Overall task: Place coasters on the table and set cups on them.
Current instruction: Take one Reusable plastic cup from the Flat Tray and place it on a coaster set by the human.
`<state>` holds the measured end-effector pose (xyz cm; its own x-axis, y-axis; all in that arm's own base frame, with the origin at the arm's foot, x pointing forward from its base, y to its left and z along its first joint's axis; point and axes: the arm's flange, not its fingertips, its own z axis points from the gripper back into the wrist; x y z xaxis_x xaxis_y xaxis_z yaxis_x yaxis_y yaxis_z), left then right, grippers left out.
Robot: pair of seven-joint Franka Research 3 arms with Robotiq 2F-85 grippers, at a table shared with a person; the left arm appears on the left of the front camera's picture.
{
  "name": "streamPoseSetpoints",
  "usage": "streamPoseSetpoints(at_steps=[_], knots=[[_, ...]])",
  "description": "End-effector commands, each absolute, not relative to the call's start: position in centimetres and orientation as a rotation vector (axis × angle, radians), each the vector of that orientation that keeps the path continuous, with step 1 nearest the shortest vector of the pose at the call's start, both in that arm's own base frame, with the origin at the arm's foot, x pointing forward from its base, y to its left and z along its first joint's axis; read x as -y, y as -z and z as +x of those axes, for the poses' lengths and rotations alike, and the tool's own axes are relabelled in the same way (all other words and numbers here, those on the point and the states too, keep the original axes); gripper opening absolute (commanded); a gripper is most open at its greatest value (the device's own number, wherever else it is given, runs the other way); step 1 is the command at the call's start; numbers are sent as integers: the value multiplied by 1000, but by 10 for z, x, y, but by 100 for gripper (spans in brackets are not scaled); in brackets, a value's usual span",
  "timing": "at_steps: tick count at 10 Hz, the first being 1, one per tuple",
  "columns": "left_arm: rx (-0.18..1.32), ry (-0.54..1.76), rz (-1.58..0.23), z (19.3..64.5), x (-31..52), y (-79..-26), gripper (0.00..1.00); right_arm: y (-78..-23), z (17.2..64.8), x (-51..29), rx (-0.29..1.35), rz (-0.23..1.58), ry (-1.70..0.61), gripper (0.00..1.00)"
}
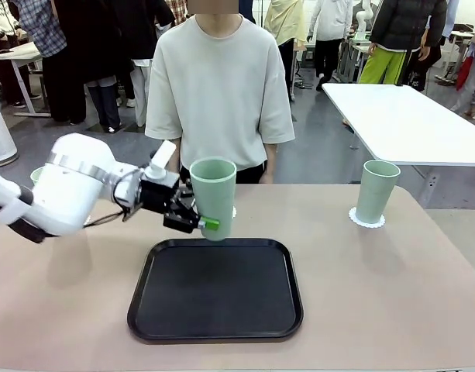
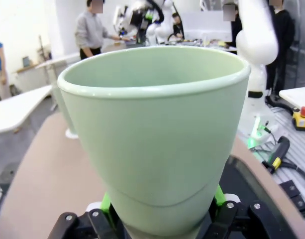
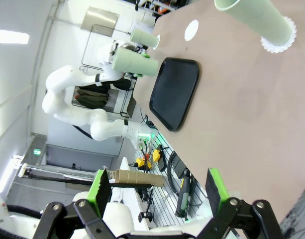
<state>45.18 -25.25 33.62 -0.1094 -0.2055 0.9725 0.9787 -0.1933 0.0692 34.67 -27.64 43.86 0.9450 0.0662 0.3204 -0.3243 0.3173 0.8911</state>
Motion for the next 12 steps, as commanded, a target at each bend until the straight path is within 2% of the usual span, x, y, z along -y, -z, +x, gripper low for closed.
streamPoseSetpoints(at_steps=[1, 4, 9, 10, 11, 12], knots=[[972, 1542, -1086, 427, 252, -383, 25, -440, 345, 274, 247, 1230, -247, 100], [978, 1553, -1034, 408, 256, -423, 25, -440, 345, 274, 247, 1230, -247, 100], [1003, 1560, -1065, 414, 257, -425, 25, -440, 345, 274, 247, 1230, -247, 100], [991, 1547, -1056, 411, 255, -424, 83, -440, 345, 274, 247, 1230, -247, 100], [1011, 1575, -1092, 454, 251, -426, 83, -440, 345, 274, 247, 1230, -247, 100], [1057, 1523, -1040, 495, 252, -418, 83, -440, 345, 274, 247, 1230, -247, 100]])
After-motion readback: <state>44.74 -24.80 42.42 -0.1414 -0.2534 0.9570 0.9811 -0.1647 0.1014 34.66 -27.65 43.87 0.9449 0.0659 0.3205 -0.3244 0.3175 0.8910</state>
